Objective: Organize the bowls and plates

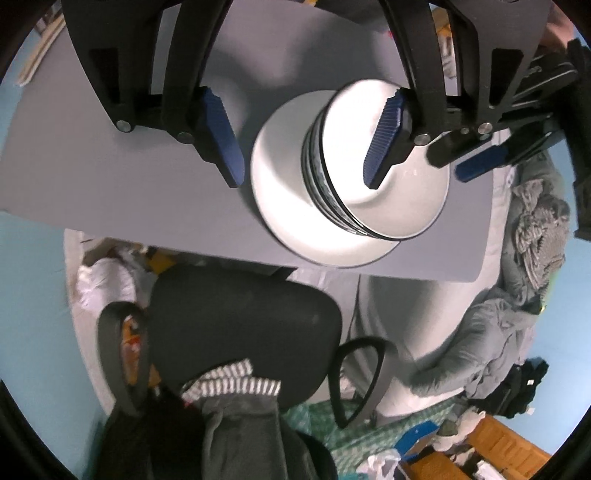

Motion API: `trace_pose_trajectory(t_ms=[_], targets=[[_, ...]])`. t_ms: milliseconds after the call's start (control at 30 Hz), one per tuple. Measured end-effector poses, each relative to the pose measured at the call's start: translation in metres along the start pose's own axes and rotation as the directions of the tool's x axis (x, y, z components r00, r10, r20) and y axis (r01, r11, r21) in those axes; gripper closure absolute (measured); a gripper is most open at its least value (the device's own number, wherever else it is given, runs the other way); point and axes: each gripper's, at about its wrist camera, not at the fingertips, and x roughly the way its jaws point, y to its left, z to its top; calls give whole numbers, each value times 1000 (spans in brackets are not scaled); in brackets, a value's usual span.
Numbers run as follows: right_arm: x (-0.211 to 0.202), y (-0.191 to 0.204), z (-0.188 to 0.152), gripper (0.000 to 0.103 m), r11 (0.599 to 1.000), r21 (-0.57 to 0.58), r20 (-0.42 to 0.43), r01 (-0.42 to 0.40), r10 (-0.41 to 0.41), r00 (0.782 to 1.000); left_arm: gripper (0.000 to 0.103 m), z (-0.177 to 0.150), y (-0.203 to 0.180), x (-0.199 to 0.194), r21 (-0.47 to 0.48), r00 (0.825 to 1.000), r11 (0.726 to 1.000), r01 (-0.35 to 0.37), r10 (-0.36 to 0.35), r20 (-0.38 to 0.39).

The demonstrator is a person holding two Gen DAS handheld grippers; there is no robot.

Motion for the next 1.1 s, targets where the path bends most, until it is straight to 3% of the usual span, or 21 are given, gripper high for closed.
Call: trace_pose_trajectory(t_ms=[267,433,933,1100], targets=[[-55,7,-8,32,996,-26,117,86,-82,990,20,-8,-26,-60,107,989,992,-63,47,143],[-88,9,-14,32,997,6,179,77,-77,981,17,-13,-41,-86,166,980,983,-83,51,190],[-166,21,-55,32,989,59,316,138,-149,937,17,-30,-59,-151,183,952,981,-67,8,307],[-174,17,-68,32,981,101,329,166,-190,925,17,-36,-55,-156,183,956,983,-25,-30,292]])
